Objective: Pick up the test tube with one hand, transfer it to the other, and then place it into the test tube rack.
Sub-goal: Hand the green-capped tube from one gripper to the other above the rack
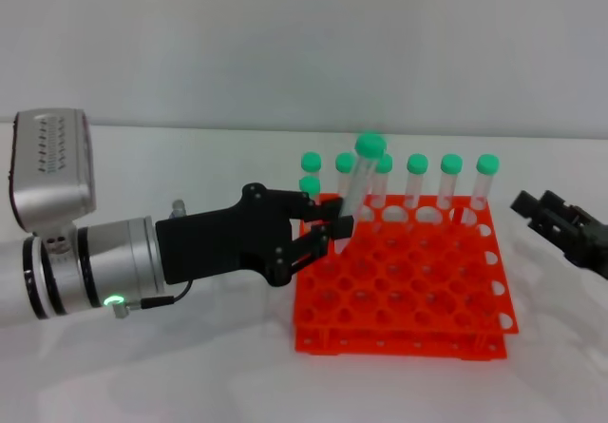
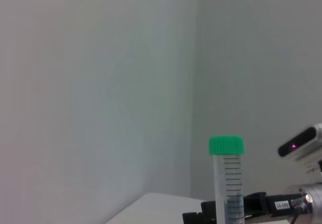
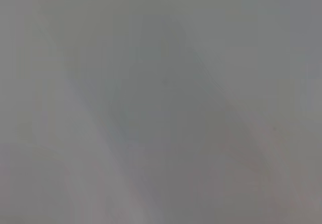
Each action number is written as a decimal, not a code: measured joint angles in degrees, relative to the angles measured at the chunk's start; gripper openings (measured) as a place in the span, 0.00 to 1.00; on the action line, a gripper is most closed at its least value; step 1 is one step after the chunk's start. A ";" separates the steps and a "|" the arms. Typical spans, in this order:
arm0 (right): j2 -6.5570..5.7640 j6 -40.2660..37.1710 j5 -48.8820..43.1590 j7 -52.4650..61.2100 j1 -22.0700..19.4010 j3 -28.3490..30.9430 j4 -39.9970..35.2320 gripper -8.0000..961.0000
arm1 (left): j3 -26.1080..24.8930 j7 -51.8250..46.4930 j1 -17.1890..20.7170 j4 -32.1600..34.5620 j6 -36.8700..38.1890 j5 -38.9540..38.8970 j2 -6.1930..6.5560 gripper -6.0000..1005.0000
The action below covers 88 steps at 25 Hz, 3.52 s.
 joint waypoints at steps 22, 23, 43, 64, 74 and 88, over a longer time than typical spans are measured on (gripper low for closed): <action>-2.43 -8.47 -11.79 -1.00 4.09 2.32 -4.10 0.73 | 0.17 -0.57 -1.63 -1.03 -3.98 -0.48 -0.26 0.27; -2.44 -8.57 -11.99 -0.99 4.50 2.31 -4.19 0.73 | 0.19 -0.50 -1.76 -1.33 -3.94 -0.48 -0.29 0.27; 0.52 -6.63 -15.76 -5.70 8.69 2.54 -4.57 0.68 | 1.07 1.26 -3.17 -5.86 -3.71 -2.66 -0.59 0.28; 1.94 -5.16 -17.33 -5.72 10.69 2.68 -5.23 0.60 | 2.73 2.81 -4.38 -8.40 -3.87 -2.71 -0.59 0.30; 1.90 -5.58 -17.13 -5.97 10.24 2.95 -5.22 0.39 | 2.71 2.85 -4.02 -8.78 -3.80 -2.76 -0.59 0.31; 1.87 -5.45 -17.11 -5.69 10.33 3.04 -5.21 0.22 | 2.50 3.97 -3.42 -9.00 -5.52 -4.25 -0.81 0.32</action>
